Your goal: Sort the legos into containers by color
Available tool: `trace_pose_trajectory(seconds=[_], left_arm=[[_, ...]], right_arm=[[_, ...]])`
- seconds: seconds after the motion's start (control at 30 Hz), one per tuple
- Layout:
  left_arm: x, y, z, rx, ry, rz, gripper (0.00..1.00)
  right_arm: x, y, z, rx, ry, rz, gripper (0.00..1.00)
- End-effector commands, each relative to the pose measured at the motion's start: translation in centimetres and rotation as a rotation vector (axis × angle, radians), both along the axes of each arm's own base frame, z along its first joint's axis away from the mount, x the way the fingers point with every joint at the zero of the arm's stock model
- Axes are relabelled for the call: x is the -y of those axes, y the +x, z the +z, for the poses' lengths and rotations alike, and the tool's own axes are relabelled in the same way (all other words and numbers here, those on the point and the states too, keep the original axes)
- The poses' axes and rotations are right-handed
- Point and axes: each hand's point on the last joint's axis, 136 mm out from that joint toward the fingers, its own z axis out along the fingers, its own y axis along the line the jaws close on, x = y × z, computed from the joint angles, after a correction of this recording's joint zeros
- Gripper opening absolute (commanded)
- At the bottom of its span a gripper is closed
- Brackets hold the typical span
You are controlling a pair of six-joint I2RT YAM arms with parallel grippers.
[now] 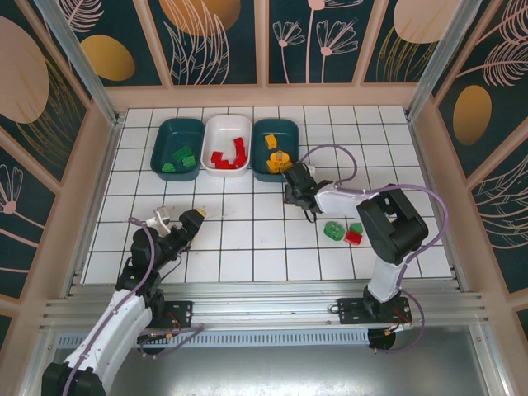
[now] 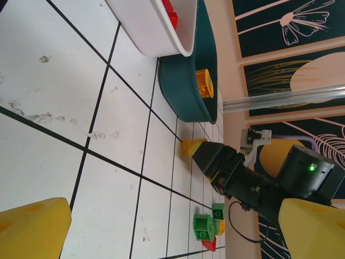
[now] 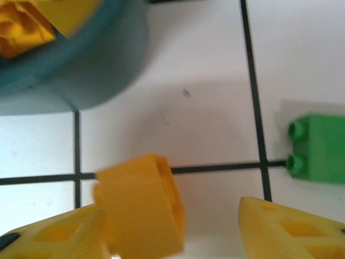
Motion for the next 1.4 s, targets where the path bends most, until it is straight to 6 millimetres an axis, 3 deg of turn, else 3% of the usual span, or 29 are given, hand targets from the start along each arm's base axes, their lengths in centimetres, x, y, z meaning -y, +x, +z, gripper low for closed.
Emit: trace_pose_trajectory(seconds=[0.0,0.13,0.23,0.3,0.43,0.53,0.63,0.73,0.83,0.87,0.9,1.03,1.13,1.23,1.37], left_arm=[[-0.1,0.0,-0.2,0.012,0.01,-0.001,0.98],[-0.1,-0.1,-0.1,0.013,0.012,-0.001,0.98],[-0.1,-0.1,-0.3,0.01,0.016,0.003,0.98],[-0.2,0.0,-0.3,0.009,0.018,0.003,0.99],[-0.2,0.0,-0.3,0.01,0.02,0.007,0.99],[-0.1,0.2,-0.2,0.021,0.021,0.006,0.99],[0.5,0.6,0.7,0.051,-0.003,-0.02,0.98],[2.0,1.1,1.6,0.069,0.005,-0.073,0.98],[4.8,1.4,2.4,0.084,0.038,-0.153,0.98],[5.9,1.4,2.1,0.074,0.044,-0.187,0.99],[7.0,1.4,2.3,0.075,0.045,-0.224,0.98],[10.6,1.1,1.3,0.039,0.078,-0.334,0.98],[11.5,1.2,1.0,0.032,0.087,-0.348,0.98],[11.4,1.2,1.0,0.03,0.108,-0.348,0.99],[11.0,1.3,1.4,0.038,0.133,-0.336,0.99]], right_arm=[[-1.4,1.5,0.3,0.031,-0.018,0.063,0.57],[-2.2,1.9,-0.4,0.015,-0.009,0.093,0.47],[-2.6,1.9,-0.1,0.019,0.007,0.103,0.31],[-2.4,1.6,1.1,0.049,0.002,0.089,0.21],[-2.4,0.9,5.7,0.154,0.041,0.075,0.17],[-1.9,1.2,9.7,0.24,0.085,0.068,0.17],[-1.4,3.3,11.4,0.264,0.121,0.059,0.17],[-1.9,6.2,11.6,0.262,0.161,0.074,0.17],[-3.9,8.7,11.5,0.249,0.172,0.112,0.18],[-4.7,9.5,11.3,0.241,0.181,0.122,0.18],[-3.9,11.1,10.9,0.231,0.182,0.101,0.18],[-5.2,13.9,9.3,0.186,0.182,0.109,0.19],[-5.8,15.0,8.3,0.157,0.181,0.111,0.23],[-5.9,15.2,8.0,0.14,0.184,0.113,0.35],[-5.6,14.7,9.8,0.168,0.188,0.116,0.48]])
